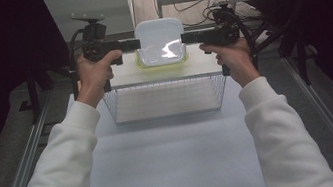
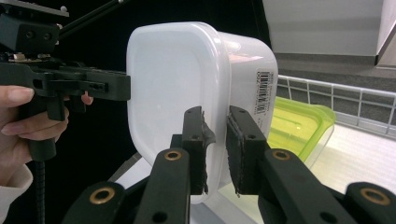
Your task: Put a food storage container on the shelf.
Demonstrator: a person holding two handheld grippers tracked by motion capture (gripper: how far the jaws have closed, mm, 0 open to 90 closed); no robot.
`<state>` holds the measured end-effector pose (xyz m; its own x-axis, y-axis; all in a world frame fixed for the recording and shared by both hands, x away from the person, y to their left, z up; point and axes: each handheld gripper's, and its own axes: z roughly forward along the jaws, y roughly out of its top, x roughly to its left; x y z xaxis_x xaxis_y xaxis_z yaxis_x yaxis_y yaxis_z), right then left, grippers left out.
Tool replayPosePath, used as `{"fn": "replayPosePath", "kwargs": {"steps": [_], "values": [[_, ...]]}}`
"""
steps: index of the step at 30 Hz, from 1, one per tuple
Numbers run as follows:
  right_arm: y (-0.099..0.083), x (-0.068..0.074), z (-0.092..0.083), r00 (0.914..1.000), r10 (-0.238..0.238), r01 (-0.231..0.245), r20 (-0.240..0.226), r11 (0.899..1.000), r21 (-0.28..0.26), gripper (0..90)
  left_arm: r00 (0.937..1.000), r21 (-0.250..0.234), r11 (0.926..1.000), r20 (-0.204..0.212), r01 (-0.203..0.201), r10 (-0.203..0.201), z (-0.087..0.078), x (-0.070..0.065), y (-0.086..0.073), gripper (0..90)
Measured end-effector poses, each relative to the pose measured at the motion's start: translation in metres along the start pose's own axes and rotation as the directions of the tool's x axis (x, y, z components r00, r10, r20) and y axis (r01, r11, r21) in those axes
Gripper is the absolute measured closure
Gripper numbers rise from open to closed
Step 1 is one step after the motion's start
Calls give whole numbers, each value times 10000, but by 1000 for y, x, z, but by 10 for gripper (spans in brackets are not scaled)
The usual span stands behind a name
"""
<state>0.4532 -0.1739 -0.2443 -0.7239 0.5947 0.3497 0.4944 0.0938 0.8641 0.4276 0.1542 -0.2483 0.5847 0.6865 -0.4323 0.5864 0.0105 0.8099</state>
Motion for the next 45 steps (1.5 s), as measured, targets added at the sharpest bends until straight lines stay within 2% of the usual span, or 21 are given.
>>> {"fn": "replayPosePath", "kwargs": {"steps": [5,13,17,20,24,31,38,43,45], "values": [[7,-3,4,9999,102,-103,106,9999,122,773,9999,46,9999,-80,124,-124,4,3,6,780],[12,-10,11,9985,523,-531,189,9976,442,773,9975,316,9970,11,702,-703,12,14,10,778],[11,-14,14,9960,868,-880,229,9943,600,773,9953,413,9945,-33,964,-964,15,16,10,778],[12,-15,15,9937,1088,-1105,267,9913,721,773,9949,544,9934,51,1007,-1011,16,20,12,777],[15,-15,16,9919,1224,-1248,334,9889,808,773,9917,597,9901,105,1270,-1278,17,23,12,777],[15,-18,19,9872,1559,-1582,329,9832,909,774,9891,669,9871,151,1452,-1466,19,26,14,776],[18,-26,21,9765,2144,-2155,210,9715,990,766,9777,787,9763,437,2017,-2055,22,33,18,779],[21,-35,26,9627,2705,-2700,93,9576,1006,749,9607,959,9594,586,2653,-2715,29,43,26,778],[22,-39,29,9562,2925,-2916,66,9511,1014,742,9555,946,9549,649,2813,-2879,31,47,27,776]]}}
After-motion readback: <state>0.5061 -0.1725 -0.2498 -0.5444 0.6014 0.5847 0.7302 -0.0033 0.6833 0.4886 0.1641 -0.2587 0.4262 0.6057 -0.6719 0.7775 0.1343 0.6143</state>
